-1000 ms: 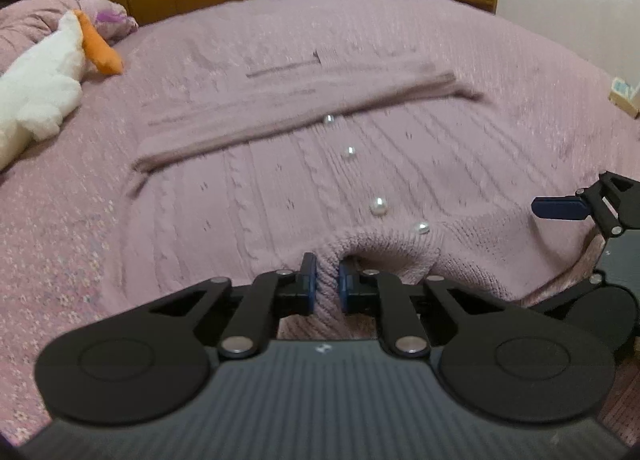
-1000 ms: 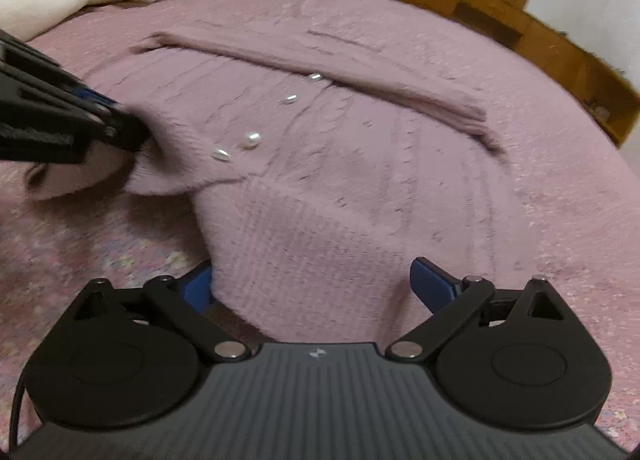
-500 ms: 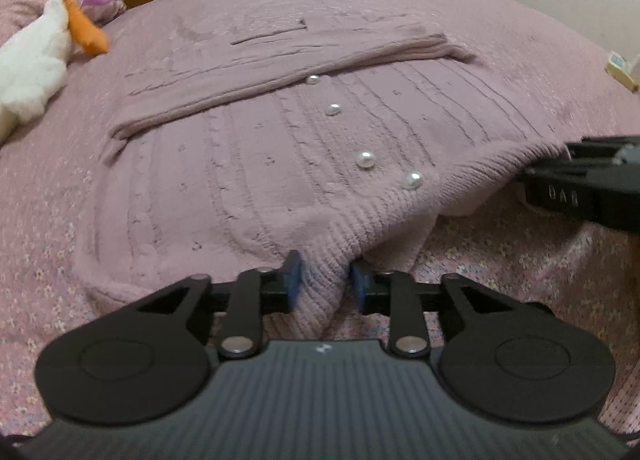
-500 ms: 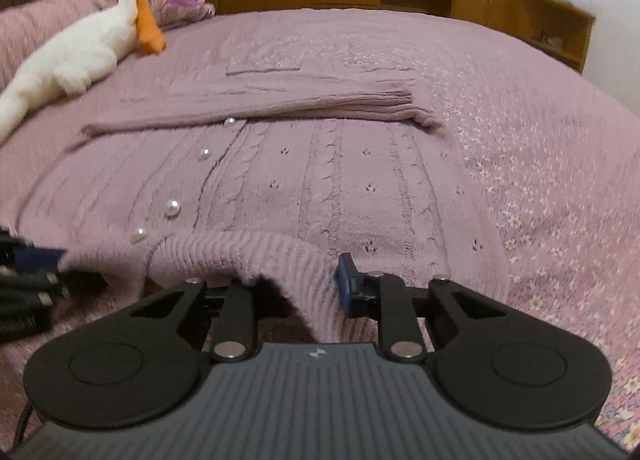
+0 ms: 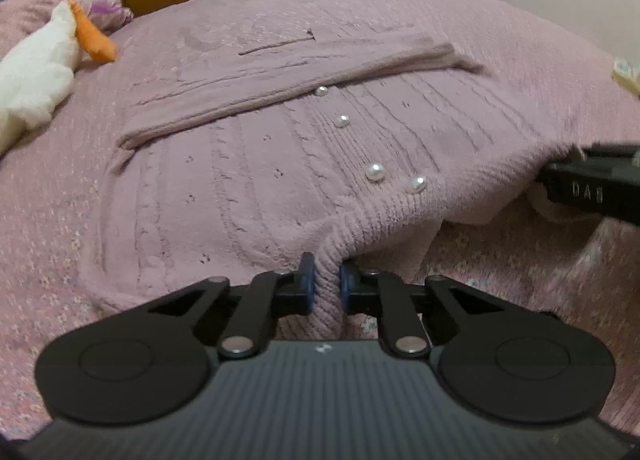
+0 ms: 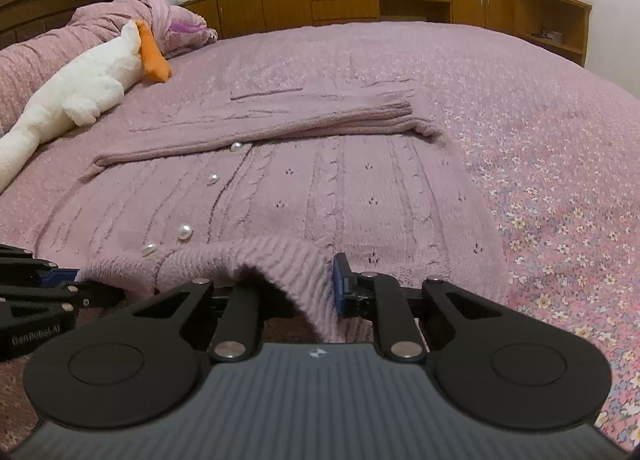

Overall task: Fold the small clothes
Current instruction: 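Lift the hem with both grippers and fold it toward the collar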

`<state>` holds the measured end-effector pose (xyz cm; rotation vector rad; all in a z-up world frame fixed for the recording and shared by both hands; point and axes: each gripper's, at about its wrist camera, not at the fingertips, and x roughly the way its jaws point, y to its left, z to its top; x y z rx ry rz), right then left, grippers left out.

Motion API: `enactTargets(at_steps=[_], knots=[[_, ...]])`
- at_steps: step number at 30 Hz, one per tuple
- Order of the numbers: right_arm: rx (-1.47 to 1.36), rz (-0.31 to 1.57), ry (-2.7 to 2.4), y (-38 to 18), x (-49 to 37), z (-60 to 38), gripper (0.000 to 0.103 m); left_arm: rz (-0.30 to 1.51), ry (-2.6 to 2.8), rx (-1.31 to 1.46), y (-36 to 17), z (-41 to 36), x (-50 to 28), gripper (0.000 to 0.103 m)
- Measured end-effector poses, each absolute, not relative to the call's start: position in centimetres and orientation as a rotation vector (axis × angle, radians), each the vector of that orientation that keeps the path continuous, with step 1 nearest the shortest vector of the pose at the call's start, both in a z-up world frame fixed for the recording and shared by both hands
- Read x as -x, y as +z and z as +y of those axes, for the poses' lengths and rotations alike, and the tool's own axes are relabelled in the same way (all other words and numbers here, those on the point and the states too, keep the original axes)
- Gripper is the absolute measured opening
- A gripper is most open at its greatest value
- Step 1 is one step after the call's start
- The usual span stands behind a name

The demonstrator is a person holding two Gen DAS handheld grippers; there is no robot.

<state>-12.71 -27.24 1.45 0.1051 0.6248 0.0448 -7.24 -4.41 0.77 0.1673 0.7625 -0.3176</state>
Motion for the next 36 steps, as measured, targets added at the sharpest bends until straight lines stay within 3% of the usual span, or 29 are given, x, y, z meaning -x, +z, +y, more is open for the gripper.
enactTargets(at_steps=[36], knots=[[-0.120,0.376,0.076,9.7,9.1,-26.5,0.008,0.507,-0.283,-0.057,9.5,-3.3,3.2,0.012]])
